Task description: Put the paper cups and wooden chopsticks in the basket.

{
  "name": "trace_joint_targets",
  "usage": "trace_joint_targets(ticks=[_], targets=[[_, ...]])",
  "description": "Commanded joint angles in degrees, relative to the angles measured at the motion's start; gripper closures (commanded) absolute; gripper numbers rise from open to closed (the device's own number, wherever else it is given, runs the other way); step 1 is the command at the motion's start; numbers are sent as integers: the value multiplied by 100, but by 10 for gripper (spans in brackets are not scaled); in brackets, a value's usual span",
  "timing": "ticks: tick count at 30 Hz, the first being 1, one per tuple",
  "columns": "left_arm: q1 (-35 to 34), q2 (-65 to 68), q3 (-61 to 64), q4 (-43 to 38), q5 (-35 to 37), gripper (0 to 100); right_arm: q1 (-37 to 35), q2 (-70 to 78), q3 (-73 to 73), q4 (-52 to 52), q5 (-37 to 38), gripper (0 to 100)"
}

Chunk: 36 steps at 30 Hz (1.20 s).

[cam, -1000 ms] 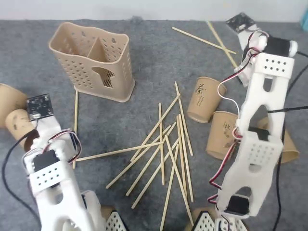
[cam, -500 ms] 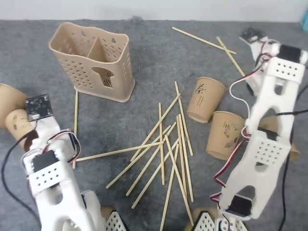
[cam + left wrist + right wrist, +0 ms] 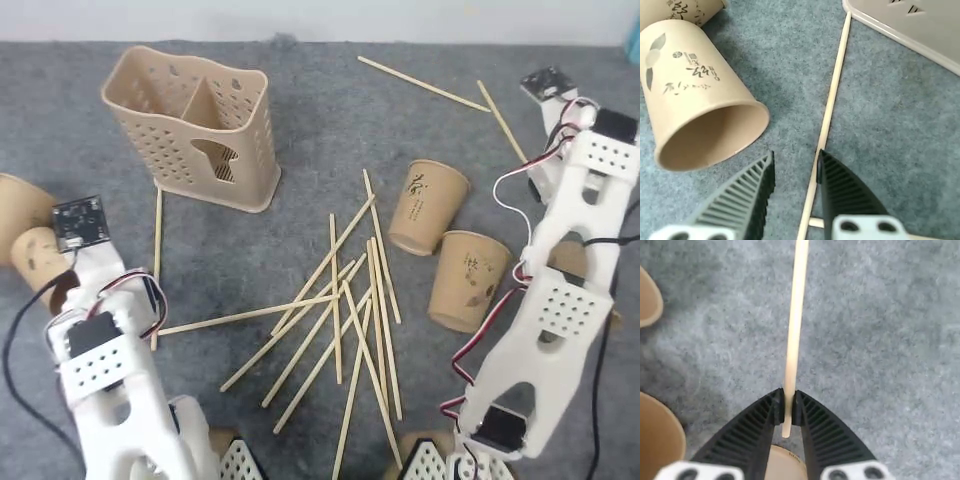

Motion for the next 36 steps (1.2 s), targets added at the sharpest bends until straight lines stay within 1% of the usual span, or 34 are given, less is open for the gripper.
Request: trace_joint_targets(ticks=[1,9,14,22,28,36], targets=[[-9,-132,-22,-114,-62,866,31,4,-105,-110,62,991],[-9,-123,-22,-70,-62,866,57,927,-1257,171,70,991],[-9,-141,-22,-53,-62,866,31,1376,-1925,725,308,991],[-9,-141,-22,-70,-62,866,189,1402,-3525,1385,-97,991],[-9,-141,-22,-53,-62,866,277,1543,-3420,1349,53,991],[-9,-141,-22,-44,-62,866,391,1727,-2734,743,105,991]])
